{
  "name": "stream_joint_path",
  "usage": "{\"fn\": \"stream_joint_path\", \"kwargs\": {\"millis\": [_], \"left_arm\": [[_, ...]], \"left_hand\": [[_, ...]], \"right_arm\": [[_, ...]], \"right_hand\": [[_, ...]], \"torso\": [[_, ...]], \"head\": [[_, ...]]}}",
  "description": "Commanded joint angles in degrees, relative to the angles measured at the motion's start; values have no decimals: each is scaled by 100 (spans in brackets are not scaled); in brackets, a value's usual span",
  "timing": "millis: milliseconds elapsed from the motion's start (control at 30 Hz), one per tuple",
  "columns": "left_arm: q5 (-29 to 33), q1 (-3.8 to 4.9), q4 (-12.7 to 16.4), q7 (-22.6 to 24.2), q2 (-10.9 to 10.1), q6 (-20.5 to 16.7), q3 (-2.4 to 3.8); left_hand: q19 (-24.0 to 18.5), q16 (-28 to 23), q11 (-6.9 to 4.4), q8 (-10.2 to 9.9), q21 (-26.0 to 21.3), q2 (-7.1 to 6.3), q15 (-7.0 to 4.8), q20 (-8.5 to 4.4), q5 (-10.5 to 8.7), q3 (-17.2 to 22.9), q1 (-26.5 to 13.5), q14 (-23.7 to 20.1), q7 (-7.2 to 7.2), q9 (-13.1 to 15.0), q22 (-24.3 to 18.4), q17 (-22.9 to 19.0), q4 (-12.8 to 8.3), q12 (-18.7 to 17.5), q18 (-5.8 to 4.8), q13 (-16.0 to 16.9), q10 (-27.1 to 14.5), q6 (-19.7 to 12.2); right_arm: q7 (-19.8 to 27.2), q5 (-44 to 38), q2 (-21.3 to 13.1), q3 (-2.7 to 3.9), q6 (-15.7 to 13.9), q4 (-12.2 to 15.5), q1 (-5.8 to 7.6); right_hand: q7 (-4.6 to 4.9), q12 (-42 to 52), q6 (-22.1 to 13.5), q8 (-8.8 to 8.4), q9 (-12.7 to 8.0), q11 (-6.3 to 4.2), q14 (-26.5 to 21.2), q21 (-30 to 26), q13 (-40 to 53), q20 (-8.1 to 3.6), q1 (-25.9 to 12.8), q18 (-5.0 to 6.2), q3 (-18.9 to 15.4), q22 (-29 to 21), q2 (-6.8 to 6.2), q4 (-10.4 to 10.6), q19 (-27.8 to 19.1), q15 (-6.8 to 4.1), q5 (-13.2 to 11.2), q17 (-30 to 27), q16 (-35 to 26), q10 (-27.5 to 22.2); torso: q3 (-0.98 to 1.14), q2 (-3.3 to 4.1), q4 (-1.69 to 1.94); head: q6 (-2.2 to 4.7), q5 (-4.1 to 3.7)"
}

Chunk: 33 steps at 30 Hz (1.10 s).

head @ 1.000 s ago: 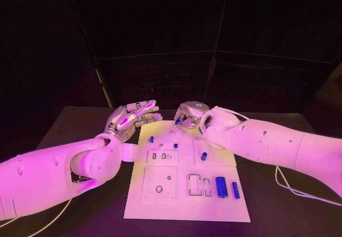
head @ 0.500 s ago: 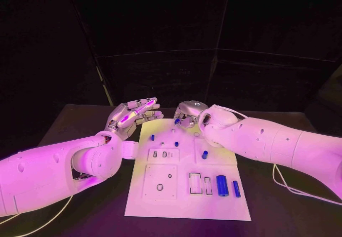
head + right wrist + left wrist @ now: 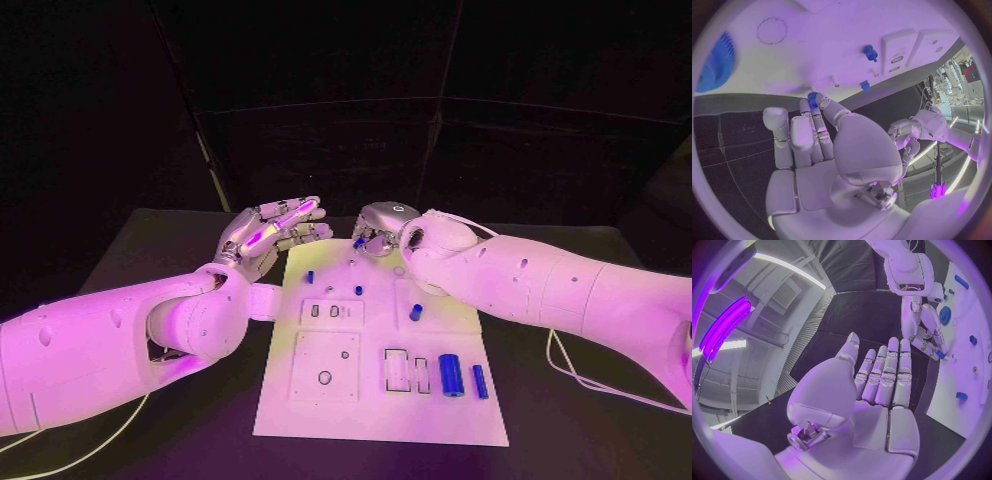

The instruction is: Assemble the parts on the task board

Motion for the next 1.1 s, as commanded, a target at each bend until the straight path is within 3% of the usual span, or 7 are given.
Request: {"fn": "stream_joint_path", "kwargs": {"millis": [33,567,633,800,933,1067,1100], "left_arm": [[-6,14,27,12,7,89,5],[-6,33,25,-35,9,93,5],[-6,34,23,-39,8,94,5],[-6,37,8,-42,8,97,5],[-6,39,-18,-40,-7,95,5],[-6,45,-38,-37,-37,98,5],[-6,46,-45,-37,-43,100,5]], "left_hand": [[52,-40,1,-23,-43,31,19,5,-4,-11,27,41,176,-3,-11,12,-39,-31,32,-5,45,31],[56,-42,1,-26,-45,34,19,5,-4,-9,25,44,178,-6,-13,13,-41,-33,32,-5,46,4],[56,-42,1,-26,-45,34,19,5,-4,-9,25,44,178,-6,-13,13,-41,-33,32,-5,46,4],[56,-42,1,-26,-45,34,19,5,-4,-9,25,44,178,-6,-13,13,-41,-33,32,-5,46,4],[59,-44,2,-28,-46,38,19,4,-4,-7,23,46,180,-6,-14,14,-42,-35,32,-6,45,2],[59,-44,2,-28,-46,38,19,4,-4,-7,23,46,180,-6,-14,14,-42,-35,32,-6,45,2],[59,-44,2,-28,-46,38,19,4,-4,-7,23,46,180,-6,-14,14,-42,-35,32,-6,45,2]], "right_arm": [[-36,-28,30,4,70,-38,9],[17,-28,54,4,66,-25,8],[36,-28,45,4,3,-27,8],[82,-24,-8,4,-218,11,8],[73,11,-145,5,-373,140,8],[60,165,-488,8,-540,486,8],[62,227,-598,39,-588,598,8]], "right_hand": [[-3,-40,-45,-19,0,-5,62,21,-10,24,-40,-66,36,0,-40,3,7,33,-31,0,28,-46],[22,-42,-150,-22,-3,23,43,8,-8,49,-128,-57,68,-47,-187,82,-39,60,18,-45,24,-145],[70,-63,-340,-37,-20,68,14,-35,-18,74,-175,-44,44,-136,-295,116,-104,101,65,-131,-18,-322],[40,-1,-1313,-31,-20,110,-102,-276,-7,124,-143,36,-310,-567,-566,251,-399,142,107,-542,-246,-1063],[76,124,-1110,7,14,129,-91,-290,9,132,-92,34,-489,-586,-572,342,-391,153,149,-567,-248,-1080],[94,271,-974,41,32,132,-78,-273,24,139,-40,28,-591,-562,-547,405,-356,155,224,-556,-229,-970],[95,331,-932,51,36,125,-70,-263,36,139,-30,26,-610,-547,-537,423,-341,149,268,-532,-212,-895]], "torso": [[-1,3,4],[1,4,-18],[1,3,-19],[6,4,-21],[7,-2,-36],[3,-18,-61],[3,-24,-70]], "head": [[0,19],[-30,54],[-30,56],[-22,62],[-16,51],[-1,33],[4,34]]}}
